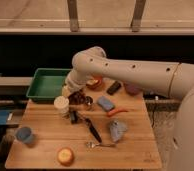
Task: Place grapes in paper cup
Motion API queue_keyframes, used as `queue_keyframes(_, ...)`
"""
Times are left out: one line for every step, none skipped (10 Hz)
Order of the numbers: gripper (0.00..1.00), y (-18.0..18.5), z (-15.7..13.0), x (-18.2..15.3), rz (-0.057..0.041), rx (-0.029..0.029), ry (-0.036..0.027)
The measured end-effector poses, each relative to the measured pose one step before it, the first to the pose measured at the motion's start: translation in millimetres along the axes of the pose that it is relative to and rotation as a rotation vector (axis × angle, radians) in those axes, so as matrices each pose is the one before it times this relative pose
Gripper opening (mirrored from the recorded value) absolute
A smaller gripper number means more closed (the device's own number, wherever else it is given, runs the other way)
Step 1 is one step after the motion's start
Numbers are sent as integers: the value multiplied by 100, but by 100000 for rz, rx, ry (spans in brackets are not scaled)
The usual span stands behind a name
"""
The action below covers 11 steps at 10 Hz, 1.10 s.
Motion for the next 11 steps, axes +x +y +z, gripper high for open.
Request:
queue_keyframes(0,-498,140,1036,1461,-122,274)
queue_keyframes(0,-227,150,449,-109,-599,347)
queue_keyframes(0,-93,280,-82,-541,-512,491)
queue_keyframes(0,68,357,-457,-868,-469,475)
queue_keyframes(0,25,842,-1494,-1805,-385,869)
queue_keyframes(0,36,496,-1200,-1237,-116,312)
queue_keyframes(0,84,548,-1294,-1534,-131,374)
queue_keyframes(0,77,489,-1377,-1497,-589,-118)
queue_keyframes(0,-375,407,-1031,-1108,-398,3)
queue_keyframes(0,-66,303,-884,-1039,-487,-239)
queue_keyframes(0,305,348,-873,-1602,-796,-159)
